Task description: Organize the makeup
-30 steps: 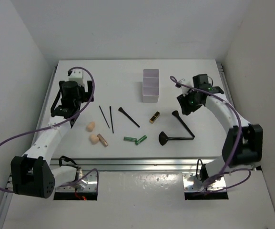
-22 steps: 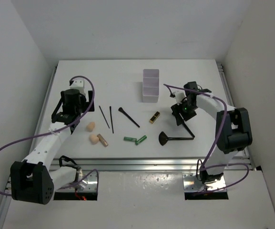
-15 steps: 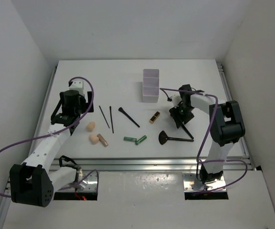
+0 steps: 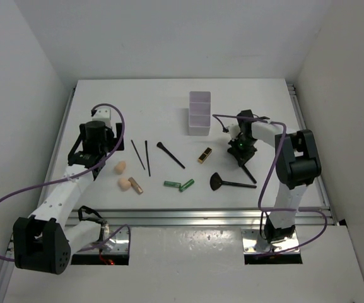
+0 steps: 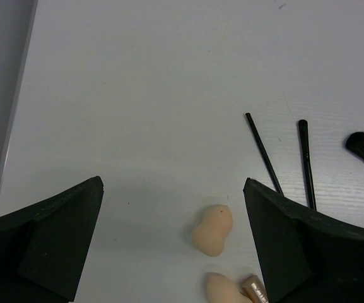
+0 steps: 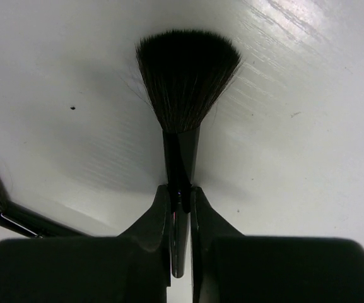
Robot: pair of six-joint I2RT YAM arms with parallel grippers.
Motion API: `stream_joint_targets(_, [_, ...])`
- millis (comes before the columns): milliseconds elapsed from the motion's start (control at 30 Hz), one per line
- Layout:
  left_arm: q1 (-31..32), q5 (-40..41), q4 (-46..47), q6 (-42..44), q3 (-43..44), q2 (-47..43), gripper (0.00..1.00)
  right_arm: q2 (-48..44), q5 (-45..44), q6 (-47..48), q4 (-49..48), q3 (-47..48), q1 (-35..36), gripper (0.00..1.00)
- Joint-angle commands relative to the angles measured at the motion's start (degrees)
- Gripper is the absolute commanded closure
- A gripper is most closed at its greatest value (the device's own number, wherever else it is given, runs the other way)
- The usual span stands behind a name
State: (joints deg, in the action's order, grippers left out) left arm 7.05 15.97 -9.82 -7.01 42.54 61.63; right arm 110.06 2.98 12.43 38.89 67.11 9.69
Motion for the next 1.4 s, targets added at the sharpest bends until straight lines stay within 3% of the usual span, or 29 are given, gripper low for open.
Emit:
stream_joint_targets(0, [-0.1,0.7,1.0,-1.5,-0.2,-0.8,0.0,-0.5,-0.1,0.8,-2.4,3.5,-0.4,1.0])
stream_joint_targets(167, [-0.1,-1.5,1.0,-1.5,-0.2,-0.3,0.0,-14.1,2.1,-1.0,-10.0,4.3,-0.7,1.0])
stream_joint_targets(333, [-1.2,-3.9,3.2,-3.1,-0.2,1.0,0.0,-20.4,10.3,-6.2,-43.8,-0.4,0.1,1.0])
stream_joint_targets(433, [-1.2,-4.5,3.8,-3.1,-0.7,2.2,0.0,-15.3,12.0,-15.0,-60.9,4.3,1.1,1.0])
stream_joint_targets(567, [-1.2,-4.5,3.8,-3.6,-0.7,3.8,0.0,-5.6,14.4,-21.2,-74.7,10.8,3.0,1.0])
stream_joint_targets(733, [-1.8,-4.5,4.3,-3.6,-0.7,5.5,0.0,7.4,16.5,-25.9,-84.7,20.1,5.3,1.0])
stream_joint_targets(933, [-2.3,-4.5,4.8,-3.6,0.4,7.1,0.0,12.7,17.0,-24.5,-85.9,23.1,6.0,1.0])
stream_joint_targets(1233, [-2.3,-5.7,5.3,-3.6,1.0,8.2,0.0,10.3,17.2,-22.1,-84.1,13.0,6.0,0.98])
stream_joint_targets(1267, [-2.3,-5.7,5.3,-3.6,1.0,8.2,0.0,9.6,17.3,-21.8,-83.7,12.3,6.1,0.92])
stream_joint_targets(1300, [-2.3,-5.7,5.3,-3.6,1.5,8.2,0.0,8.1,17.3,-21.3,-82.0,10.6,6.2,0.71])
stream_joint_targets(1367, [-2.3,-5.7,5.3,-4.2,2.0,8.2,0.03,4.7,17.4,-19.1,-80.3,9.4,6.4,0.53])
